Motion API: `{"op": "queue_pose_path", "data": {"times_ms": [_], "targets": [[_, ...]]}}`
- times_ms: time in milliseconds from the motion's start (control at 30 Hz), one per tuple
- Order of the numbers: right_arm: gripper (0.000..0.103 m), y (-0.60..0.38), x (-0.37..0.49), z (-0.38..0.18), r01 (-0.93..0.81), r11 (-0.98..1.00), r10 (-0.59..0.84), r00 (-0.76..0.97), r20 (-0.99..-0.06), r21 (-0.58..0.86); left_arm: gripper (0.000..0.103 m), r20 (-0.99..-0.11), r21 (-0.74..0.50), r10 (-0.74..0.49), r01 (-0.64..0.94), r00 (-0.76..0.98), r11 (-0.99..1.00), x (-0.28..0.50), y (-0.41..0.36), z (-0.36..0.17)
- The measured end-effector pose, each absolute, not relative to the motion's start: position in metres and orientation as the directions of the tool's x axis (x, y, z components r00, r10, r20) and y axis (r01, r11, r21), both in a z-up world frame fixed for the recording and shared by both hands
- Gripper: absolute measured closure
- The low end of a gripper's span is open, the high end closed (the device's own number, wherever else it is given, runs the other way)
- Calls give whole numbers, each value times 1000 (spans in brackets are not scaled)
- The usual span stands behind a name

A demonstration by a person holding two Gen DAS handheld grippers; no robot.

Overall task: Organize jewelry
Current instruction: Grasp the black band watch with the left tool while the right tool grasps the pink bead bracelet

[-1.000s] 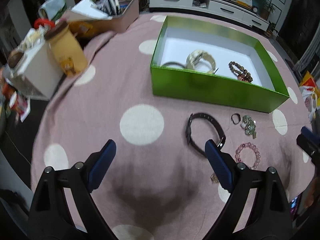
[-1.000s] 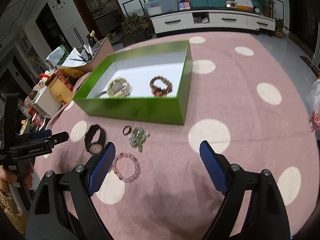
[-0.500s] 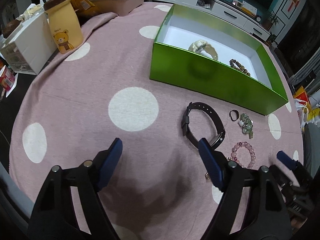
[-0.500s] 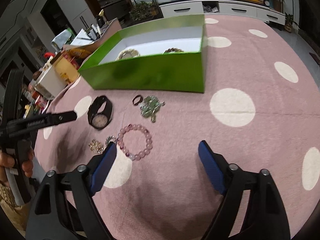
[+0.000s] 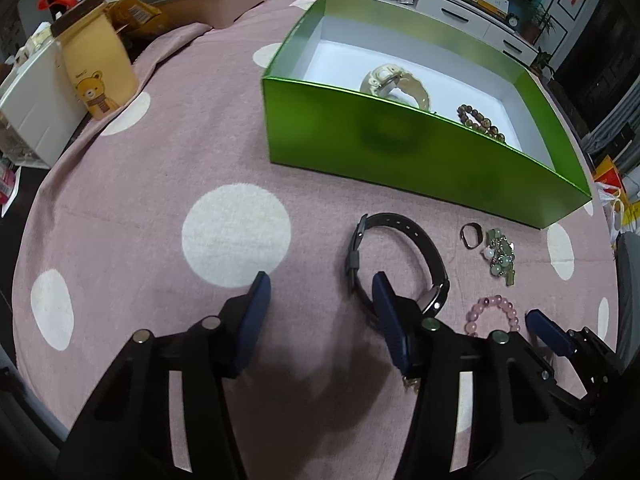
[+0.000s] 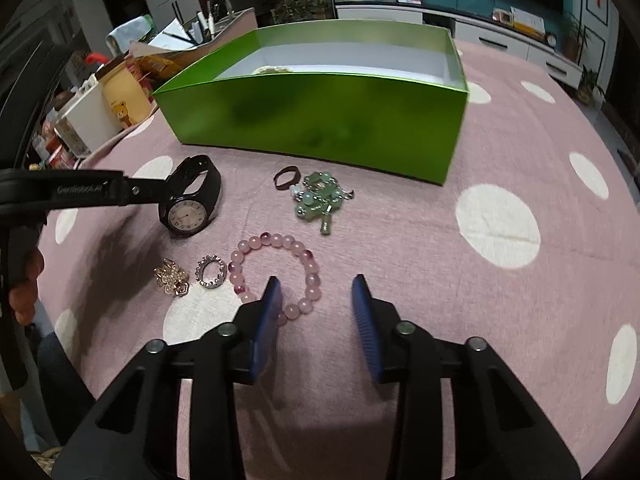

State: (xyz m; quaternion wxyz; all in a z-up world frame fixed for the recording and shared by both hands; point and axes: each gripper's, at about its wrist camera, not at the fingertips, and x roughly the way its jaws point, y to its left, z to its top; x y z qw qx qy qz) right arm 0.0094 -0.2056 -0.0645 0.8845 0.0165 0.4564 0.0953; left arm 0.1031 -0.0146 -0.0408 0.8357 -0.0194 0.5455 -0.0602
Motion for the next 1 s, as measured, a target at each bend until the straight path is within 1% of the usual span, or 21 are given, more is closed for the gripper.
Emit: {"op": "queue_pose_path", "data": {"times_ms": [67,133,200,233,300,367,467,667,1000], "targets": [[81,-201,10,-65,-167,981,175,570,-803,95,56,-911,-87,-117,92,396,992,105,-19,-42],[85,-198,11,-66,-177,981,165,576,-801,75,61,-913,-75,-111,105,393,992,108,-23,-45],[89,-196,11,-66,-180,982,157,582,-798,62,71,-915,-70,-109,115,387,991,111,-25,-49],[95,-196,12,-66,-180,981,160,584,-796,65,74,-917,-69,-110,119,383,990,112,-26,-51],[96,-198,13,-66,-179,981,169,584,-794,77,85,-915,-51,-99,130,392,990,111,-28,-52],[96,-200,15,-66,-179,980,175,582,-794,85,90,-913,-61,-112,140,391,988,110,-29,-52],[96,-203,15,-64,-173,980,184,585,-790,100,94,-912,-67,-120,145,392,987,109,-29,-52],[96,-208,12,-53,-166,979,194,610,-768,115,97,-903,-77,-127,135,410,988,106,-24,-47],[96,-219,4,-22,-144,982,190,673,-715,126,97,-883,-89,-141,135,447,987,95,-16,-26]]}}
